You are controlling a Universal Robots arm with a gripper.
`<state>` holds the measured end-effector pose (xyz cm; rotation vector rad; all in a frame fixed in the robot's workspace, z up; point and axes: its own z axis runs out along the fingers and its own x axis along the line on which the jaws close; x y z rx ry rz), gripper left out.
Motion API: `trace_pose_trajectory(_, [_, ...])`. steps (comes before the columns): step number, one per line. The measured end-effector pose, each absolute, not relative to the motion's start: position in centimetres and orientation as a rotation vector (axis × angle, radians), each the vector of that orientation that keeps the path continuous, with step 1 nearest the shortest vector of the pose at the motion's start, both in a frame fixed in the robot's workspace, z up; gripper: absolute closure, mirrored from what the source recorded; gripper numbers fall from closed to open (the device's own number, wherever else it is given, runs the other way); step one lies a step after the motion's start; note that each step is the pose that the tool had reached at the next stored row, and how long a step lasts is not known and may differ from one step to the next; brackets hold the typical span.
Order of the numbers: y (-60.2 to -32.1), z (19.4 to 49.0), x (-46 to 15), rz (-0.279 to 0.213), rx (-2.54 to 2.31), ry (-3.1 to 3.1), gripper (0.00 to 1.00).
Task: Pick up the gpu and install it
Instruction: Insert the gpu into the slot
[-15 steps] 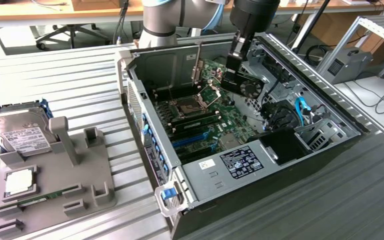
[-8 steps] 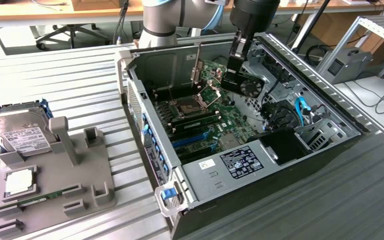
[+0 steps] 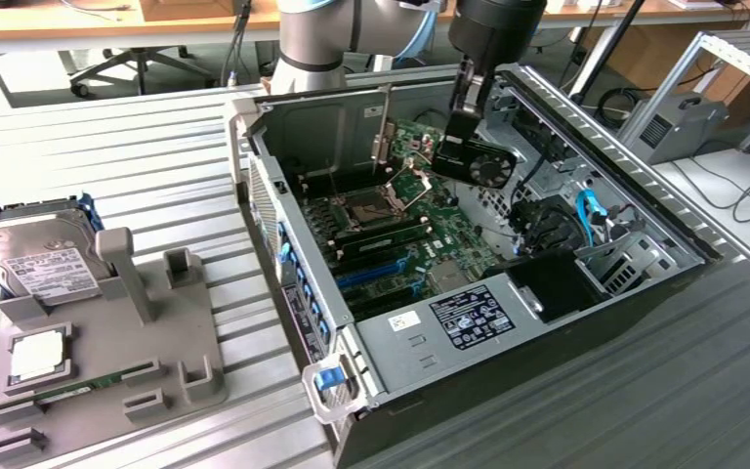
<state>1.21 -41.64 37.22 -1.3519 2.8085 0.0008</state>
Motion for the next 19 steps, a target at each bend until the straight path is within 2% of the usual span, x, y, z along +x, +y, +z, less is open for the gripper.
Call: trace_pose_trajectory(19, [-41.64, 37.17, 1.21, 0.005, -1.645, 2.648, 0.74])
